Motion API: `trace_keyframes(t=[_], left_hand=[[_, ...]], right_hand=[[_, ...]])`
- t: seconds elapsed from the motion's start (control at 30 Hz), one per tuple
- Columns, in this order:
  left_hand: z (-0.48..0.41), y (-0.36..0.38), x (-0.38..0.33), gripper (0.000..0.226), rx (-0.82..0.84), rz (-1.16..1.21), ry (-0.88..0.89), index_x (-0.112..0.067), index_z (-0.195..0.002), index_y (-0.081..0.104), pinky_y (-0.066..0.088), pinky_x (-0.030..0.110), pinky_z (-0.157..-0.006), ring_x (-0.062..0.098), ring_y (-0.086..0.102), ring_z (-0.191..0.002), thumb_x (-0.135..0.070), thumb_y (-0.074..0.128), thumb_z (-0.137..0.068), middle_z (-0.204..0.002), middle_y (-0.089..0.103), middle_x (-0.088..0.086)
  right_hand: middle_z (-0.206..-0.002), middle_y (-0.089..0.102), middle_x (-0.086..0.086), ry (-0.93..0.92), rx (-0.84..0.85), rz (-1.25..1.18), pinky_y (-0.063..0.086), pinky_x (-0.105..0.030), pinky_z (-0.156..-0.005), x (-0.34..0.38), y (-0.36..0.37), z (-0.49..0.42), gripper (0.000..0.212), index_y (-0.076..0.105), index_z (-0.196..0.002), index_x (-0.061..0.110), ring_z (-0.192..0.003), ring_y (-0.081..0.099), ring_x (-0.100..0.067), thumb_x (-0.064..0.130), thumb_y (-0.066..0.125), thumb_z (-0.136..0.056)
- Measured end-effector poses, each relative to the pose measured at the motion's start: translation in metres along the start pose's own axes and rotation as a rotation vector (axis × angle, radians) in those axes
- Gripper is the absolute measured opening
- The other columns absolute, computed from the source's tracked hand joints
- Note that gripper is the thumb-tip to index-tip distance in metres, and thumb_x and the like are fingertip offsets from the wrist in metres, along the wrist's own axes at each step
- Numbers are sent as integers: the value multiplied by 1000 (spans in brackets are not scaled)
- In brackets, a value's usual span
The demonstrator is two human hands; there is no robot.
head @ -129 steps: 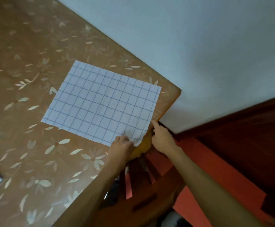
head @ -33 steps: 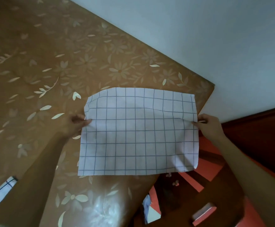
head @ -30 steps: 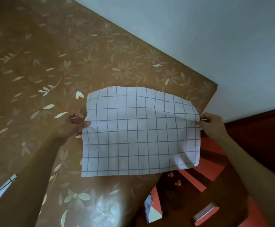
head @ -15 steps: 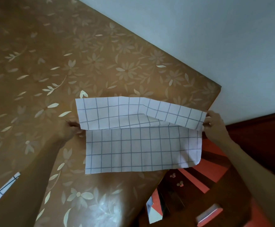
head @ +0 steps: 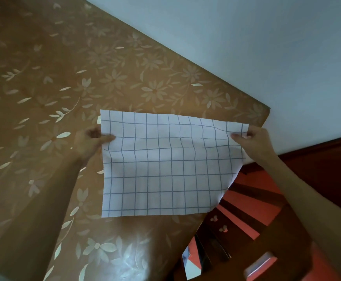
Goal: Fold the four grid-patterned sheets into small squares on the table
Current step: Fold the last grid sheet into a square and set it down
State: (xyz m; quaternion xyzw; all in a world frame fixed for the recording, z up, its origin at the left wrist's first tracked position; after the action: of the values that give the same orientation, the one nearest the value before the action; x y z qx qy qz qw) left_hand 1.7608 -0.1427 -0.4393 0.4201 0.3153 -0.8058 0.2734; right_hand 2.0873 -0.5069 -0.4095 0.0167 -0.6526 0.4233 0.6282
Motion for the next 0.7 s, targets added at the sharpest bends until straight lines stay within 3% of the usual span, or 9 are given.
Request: trace_keyframes(t=[0.07, 0.17, 0.27, 0.37, 0.43, 0.5, 0.53, 0.6, 0.7], left_hand=[[1, -5, -5, 30, -55, 7, 9, -8, -115, 71, 55, 27, -86, 13, 70, -91, -7, 75, -85, -105, 74, 4], [13, -25, -12, 35, -151, -29, 38, -8, -123, 66, 48, 19, -78, 10, 65, -89, -7, 71, -89, -99, 70, 0], [33, -53, -13, 35, -247, -120, 70, 1, -120, 68, 46, 25, -80, 18, 63, -95, -6, 74, -86, -99, 71, -2], [54, -58, -19, 29, -136, -214, 250, 9, -109, 68, 48, 4, -66, -7, 66, -74, 13, 70, -80, -68, 68, -33], [61, -56, -4, 32, -7, -283, 315, 6, -96, 71, 47, 1, -75, -16, 65, -81, 27, 66, -73, -76, 70, -34], [55, -63, 25, 38, 26, -342, 275, -8, -84, 76, 48, 4, -81, -9, 67, -96, 27, 62, -78, -98, 75, -15], [50, -66, 43, 39, 48, -330, 228, -9, -81, 77, 50, 7, -81, 0, 69, -101, 26, 59, -81, -108, 74, -3], [47, -66, 64, 48, 85, -358, 221, -10, -74, 80, 55, 15, -79, 13, 69, -104, 30, 55, -80, -114, 73, -9], [48, -70, 72, 67, 30, -538, 264, -46, -70, 77, 56, 42, -86, 37, 64, -108, 17, 57, -78, -118, 70, -5]], right_hand=[[-82, 70, 29, -27, 0, -33, 50, -18, -81, 12, 2, -4, 21, 74, -94, 31, -87, 66, 7, 13, 77, -83], [-99, 75, 9, -154, -33, -51, 53, -38, -93, 32, -5, -5, 32, 73, -78, 37, -101, 69, -14, 7, 84, -71], [-119, 65, 1, -214, -32, 80, 46, -31, -95, 46, -8, 2, 41, 75, -80, 29, -113, 58, -15, -2, 89, -56], [-122, 64, -10, -246, 55, 247, 45, -34, -86, 51, 4, 19, 39, 78, -79, 14, -108, 55, -18, -15, 82, -55], [-121, 64, -11, -256, 101, 335, 47, -32, -85, 41, 15, 29, 48, 77, -77, 20, -108, 58, -24, -23, 74, -56], [-121, 59, -5, -186, 133, 365, 43, -23, -89, 20, 20, 38, 47, 79, -77, 17, -112, 52, -22, -25, 64, -63], [-126, 58, -4, -146, 150, 379, 42, -26, -94, 6, 22, 42, 48, 81, -78, 16, -116, 51, -21, -25, 59, -66], [-133, 58, -8, -111, 174, 399, 44, -36, -101, -15, 29, 50, 52, 80, -82, 23, -122, 53, -28, -22, 56, -70], [-136, 55, -6, -145, 152, 390, 48, -31, -104, -19, 31, 57, 49, 80, -95, 12, -122, 55, -26, -23, 55, -74]])
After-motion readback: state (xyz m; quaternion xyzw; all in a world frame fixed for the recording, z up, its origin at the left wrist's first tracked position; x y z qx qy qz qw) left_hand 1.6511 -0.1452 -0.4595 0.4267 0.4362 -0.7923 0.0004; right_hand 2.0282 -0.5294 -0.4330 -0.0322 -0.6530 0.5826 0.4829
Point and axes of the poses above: each hand's wrist, its own z-axis away from the middle knuckle, its own y-axis out of the palm, x = y × z, the point moved 10 cm from there along -z, towards the middle knuckle
